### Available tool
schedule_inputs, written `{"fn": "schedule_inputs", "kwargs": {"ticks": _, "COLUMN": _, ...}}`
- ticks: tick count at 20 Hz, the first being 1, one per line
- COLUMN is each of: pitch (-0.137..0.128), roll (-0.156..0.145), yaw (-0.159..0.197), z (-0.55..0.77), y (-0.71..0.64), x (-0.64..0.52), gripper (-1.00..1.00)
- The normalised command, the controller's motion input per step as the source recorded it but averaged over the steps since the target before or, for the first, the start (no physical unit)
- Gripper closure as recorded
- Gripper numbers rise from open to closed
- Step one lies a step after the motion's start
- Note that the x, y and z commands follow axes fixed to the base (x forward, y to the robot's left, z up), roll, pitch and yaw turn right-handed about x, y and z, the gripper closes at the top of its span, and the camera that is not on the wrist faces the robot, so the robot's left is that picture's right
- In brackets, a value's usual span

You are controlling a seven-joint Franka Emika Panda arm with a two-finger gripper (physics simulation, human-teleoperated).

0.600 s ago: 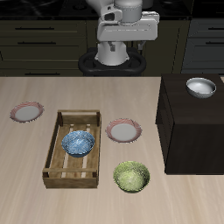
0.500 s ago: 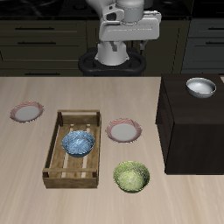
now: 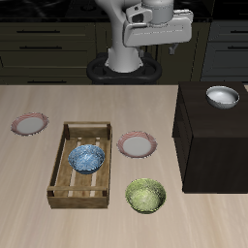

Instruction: Place the white bowl on the off-center plate and place the blue bowl on top of the wooden shelf

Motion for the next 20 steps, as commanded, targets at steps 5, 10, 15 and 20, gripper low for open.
{"fn": "schedule_inputs", "kwargs": {"ticks": 5, "pitch": 0.003, "roll": 0.016, "yaw": 0.01, "z": 0.05, "y": 0.33, "x": 0.2, "gripper": -1.0}}
{"fn": "schedule_inputs", "kwargs": {"ticks": 10, "pitch": 0.013, "roll": 0.011, "yaw": -0.001, "z": 0.04, "y": 0.3, "x": 0.2, "gripper": -1.0}}
{"fn": "schedule_inputs", "kwargs": {"ticks": 15, "pitch": 0.01, "roll": -0.004, "yaw": -0.008, "z": 0.05, "y": 0.41, "x": 0.3, "gripper": -1.0}}
{"fn": "schedule_inputs", "kwargs": {"ticks": 20, "pitch": -0.003, "roll": -0.016, "yaw": 0.0, "z": 0.05, "y": 0.21, "x": 0.23, "gripper": -1.0}}
